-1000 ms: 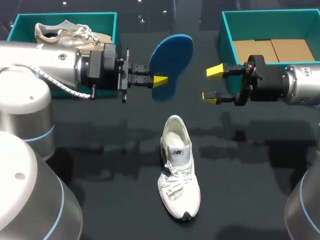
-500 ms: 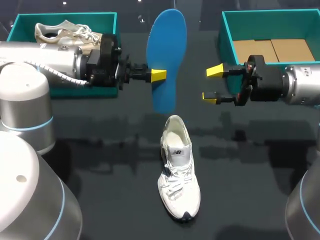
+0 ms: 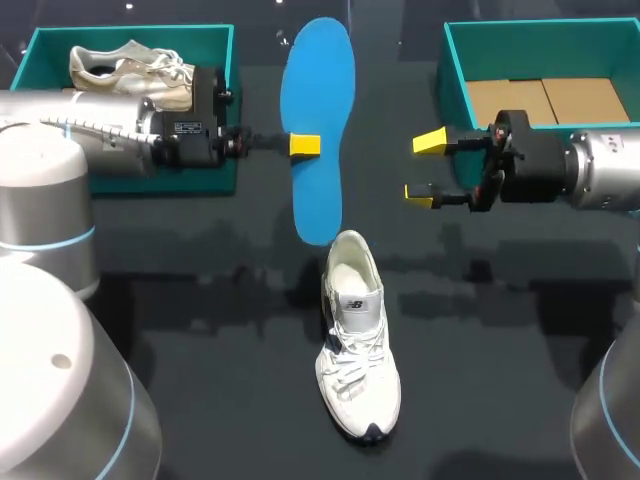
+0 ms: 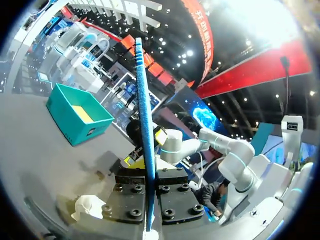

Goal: Take the shoe out of the shoebox, open the shoe tongue, remove and reinsert the insole, then place the shoe into the shoebox

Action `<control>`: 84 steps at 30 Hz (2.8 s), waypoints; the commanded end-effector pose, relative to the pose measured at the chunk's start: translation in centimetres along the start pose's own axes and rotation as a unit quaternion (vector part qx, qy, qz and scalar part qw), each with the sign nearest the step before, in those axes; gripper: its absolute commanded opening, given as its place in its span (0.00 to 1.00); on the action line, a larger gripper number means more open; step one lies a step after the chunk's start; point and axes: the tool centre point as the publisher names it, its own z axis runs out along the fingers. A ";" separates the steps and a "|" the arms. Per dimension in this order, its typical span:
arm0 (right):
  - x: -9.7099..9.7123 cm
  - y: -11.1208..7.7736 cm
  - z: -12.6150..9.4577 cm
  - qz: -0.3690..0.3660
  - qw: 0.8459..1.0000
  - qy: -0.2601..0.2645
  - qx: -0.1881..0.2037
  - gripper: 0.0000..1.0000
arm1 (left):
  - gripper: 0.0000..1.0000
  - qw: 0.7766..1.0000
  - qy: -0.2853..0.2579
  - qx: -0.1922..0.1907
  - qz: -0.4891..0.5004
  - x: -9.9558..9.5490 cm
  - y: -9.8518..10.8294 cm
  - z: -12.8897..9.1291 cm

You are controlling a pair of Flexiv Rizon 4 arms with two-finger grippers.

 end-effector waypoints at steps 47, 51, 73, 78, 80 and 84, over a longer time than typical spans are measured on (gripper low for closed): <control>9.0 0.6 -0.8 -0.023 0.921 -0.388 0.022 1.00 | 0.00 0.928 -0.045 0.068 -0.363 -6.5 2.6 4.7; 10.3 0.7 0.1 -0.014 0.891 -0.453 0.033 1.00 | 0.00 0.928 -0.045 0.068 -0.363 -6.5 2.6 4.7; 13.0 1.2 4.6 0.028 0.734 -0.678 0.039 1.00 | 0.00 0.928 -0.045 0.068 -0.363 -6.5 2.6 4.7; 12.5 1.1 5.2 0.036 0.712 -0.700 0.035 1.00 | 0.00 0.928 -0.045 0.068 -0.363 -6.5 2.6 4.7; 12.5 1.0 5.3 0.035 0.705 -0.708 0.031 1.00 | 0.00 0.928 -0.045 0.068 -0.363 -6.5 2.6 4.7; 12.6 0.8 6.0 0.032 0.692 -0.721 0.028 1.00 | 0.00 0.928 -0.045 0.068 -0.363 -6.5 2.6 4.7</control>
